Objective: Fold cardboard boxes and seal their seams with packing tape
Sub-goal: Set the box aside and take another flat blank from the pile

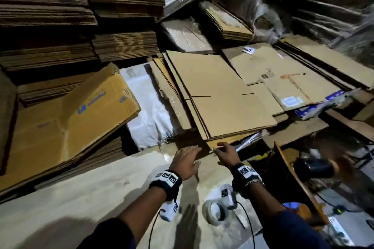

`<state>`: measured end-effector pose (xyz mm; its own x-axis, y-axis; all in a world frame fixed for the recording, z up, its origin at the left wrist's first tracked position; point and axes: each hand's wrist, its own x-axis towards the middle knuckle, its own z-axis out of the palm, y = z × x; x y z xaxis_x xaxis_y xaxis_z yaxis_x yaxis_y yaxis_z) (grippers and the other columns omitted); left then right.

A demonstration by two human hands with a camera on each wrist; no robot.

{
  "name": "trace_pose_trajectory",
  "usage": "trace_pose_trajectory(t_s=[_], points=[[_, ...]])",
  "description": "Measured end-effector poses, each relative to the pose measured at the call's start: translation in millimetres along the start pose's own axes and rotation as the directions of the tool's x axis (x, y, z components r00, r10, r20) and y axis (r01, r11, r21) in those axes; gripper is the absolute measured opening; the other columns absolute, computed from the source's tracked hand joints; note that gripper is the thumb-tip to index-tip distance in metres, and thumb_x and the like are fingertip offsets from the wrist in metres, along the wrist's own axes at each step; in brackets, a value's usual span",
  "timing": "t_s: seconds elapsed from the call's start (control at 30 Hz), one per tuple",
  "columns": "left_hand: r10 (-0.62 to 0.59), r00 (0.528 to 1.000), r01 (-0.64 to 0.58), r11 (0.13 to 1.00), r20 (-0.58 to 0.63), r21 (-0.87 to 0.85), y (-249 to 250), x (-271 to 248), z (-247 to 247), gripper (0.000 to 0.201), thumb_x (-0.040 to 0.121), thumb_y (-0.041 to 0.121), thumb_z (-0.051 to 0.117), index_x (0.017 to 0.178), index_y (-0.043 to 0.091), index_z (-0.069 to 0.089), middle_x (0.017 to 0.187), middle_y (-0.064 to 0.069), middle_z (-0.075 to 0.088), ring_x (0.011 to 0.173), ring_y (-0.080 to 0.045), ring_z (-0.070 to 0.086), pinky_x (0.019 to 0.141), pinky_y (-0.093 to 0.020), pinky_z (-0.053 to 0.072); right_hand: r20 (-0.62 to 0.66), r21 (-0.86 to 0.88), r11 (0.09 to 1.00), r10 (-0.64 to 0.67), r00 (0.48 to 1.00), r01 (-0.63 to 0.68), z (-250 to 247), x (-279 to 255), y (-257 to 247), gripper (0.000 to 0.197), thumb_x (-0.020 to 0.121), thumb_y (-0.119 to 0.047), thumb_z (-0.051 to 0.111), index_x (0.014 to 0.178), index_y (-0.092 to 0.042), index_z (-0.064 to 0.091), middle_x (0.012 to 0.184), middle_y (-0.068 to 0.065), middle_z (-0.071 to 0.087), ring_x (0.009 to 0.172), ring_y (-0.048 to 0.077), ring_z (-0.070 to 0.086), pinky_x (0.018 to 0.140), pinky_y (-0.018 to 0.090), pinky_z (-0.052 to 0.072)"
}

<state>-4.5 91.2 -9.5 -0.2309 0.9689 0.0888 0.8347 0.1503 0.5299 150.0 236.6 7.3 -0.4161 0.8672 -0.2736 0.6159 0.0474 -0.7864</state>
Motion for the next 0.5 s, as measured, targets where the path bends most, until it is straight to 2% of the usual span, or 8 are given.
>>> trace_pose_trajectory(t_s=[0.07, 0.13, 0.2, 0.23, 0.3, 0.4, 0.47, 0.5], points=[[-0.022, 1.000, 0.022, 1.000, -0.013, -0.002, 10.3, 24.0, 2.4, 0.059, 0.099, 0.030, 0.060, 0.156, 0.021, 0.045, 0.162, -0.003, 0.044, 0.150, -0.023, 0.038, 0.123, -0.037, 0.027, -0.018, -0.045, 0.999, -0.026, 1.000, 0.025, -13.7, 28.1, -2.3, 0.047, 0.090, -0.031, 0.073, 0.131, -0.010, 0.059, 0.124, 0.016, 0.069, 0.101, 0.032, 0.069, 0.089, 0.053, 0.060], [-0.063, 0.997, 0.063, 0.998, -0.032, -0.013, 21.1, 48.6, 6.3, 0.058, 0.101, 0.030, 0.059, 0.156, 0.019, 0.044, 0.162, -0.004, 0.043, 0.150, -0.024, 0.038, 0.123, -0.038, 0.029, -0.087, -0.193, 0.979, -0.087, 0.992, 0.069, -31.2, 53.1, -1.3, 0.054, 0.089, -0.027, 0.075, 0.136, -0.006, 0.058, 0.134, 0.019, 0.063, 0.119, 0.036, 0.063, 0.103, 0.046, 0.051], [-0.105, 0.994, 0.104, 0.994, -0.044, -0.010, 30.5, 73.0, 10.0, 0.059, 0.102, 0.029, 0.058, 0.157, 0.018, 0.041, 0.162, -0.004, 0.042, 0.149, -0.024, 0.038, 0.121, -0.039, 0.031, -0.117, -0.343, 0.930, -0.184, 0.976, 0.134, -48.4, 75.2, 0.3, 0.063, 0.088, -0.021, 0.077, 0.144, -0.007, 0.053, 0.144, 0.018, 0.055, 0.133, 0.035, 0.052, 0.111, 0.041, 0.043], [-0.128, 0.990, 0.129, 0.992, -0.051, -0.001, 33.5, 84.1, 12.9, 0.060, 0.102, 0.029, 0.057, 0.158, 0.018, 0.039, 0.163, -0.004, 0.041, 0.149, -0.024, 0.038, 0.119, -0.039, 0.031, -0.090, -0.423, 0.889, -0.232, 0.968, 0.174, -56.0, 86.6, 2.4, 0.069, 0.087, -0.020, 0.078, 0.149, -0.010, 0.049, 0.152, 0.017, 0.048, 0.140, 0.033, 0.045, 0.115, 0.041, 0.039], [-0.183, 0.982, 0.184, 0.982, -0.049, 0.033, 38.9, 102.3, 21.4, 0.064, 0.103, 0.032, 0.057, 0.161, 0.016, 0.034, 0.165, -0.004, 0.037, 0.149, -0.025, 0.036, 0.119, -0.042, 0.032, 0.044, -0.590, 0.765, -0.290, 0.956, 0.259, -68.5, 112.1, 11.9, 0.082, 0.089, -0.024, 0.078, 0.159, -0.019, 0.035, 0.167, 0.012, 0.028, 0.153, 0.029, 0.027, 0.121, 0.041, 0.032], [-0.261, 0.965, 0.262, 0.960, -0.024, 0.096, 39.8, 117.2, 34.1, 0.069, 0.104, 0.034, 0.056, 0.163, 0.014, 0.027, 0.168, -0.004, 0.031, 0.150, -0.027, 0.032, 0.120, -0.046, 0.031, 0.260, -0.737, 0.556, -0.292, 0.920, 0.385, -79.6, 141.8, 15.9, 0.095, 0.090, -0.039, 0.076, 0.164, -0.030, 0.016, 0.174, 0.005, 0.001, 0.159, 0.027, 0.008, 0.121, 0.051, 0.031], [-0.282, 0.959, 0.283, 0.950, -0.027, 0.134, 38.3, 120.4, 41.4, 0.069, 0.104, 0.033, 0.054, 0.163, 0.014, 0.025, 0.169, -0.004, 0.029, 0.151, -0.026, 0.031, 0.120, -0.047, 0.032, 0.342, -0.779, 0.440, -0.299, 0.891, 0.446, -86.9, 156.2, 13.2, 0.096, 0.091, -0.047, 0.073, 0.164, -0.035, 0.011, 0.174, 0.003, -0.002, 0.160, 0.026, 0.008, 0.118, 0.058, 0.030], [-0.289, 0.957, 0.291, 0.946, -0.033, 0.142, 37.5, 120.0, 44.4, 0.069, 0.104, 0.032, 0.053, 0.164, 0.014, 0.024, 0.169, -0.004, 0.029, 0.151, -0.026, 0.031, 0.120, -0.048, 0.032, 0.386, -0.785, 0.388, -0.305, 0.871, 0.484, -91.1, 160.1, 10.4, 0.093, 0.092, -0.048, 0.072, 0.163, -0.036, 0.013, 0.174, 0.003, 0.004, 0.158, 0.026, 0.014, 0.117, 0.059, 0.031]])
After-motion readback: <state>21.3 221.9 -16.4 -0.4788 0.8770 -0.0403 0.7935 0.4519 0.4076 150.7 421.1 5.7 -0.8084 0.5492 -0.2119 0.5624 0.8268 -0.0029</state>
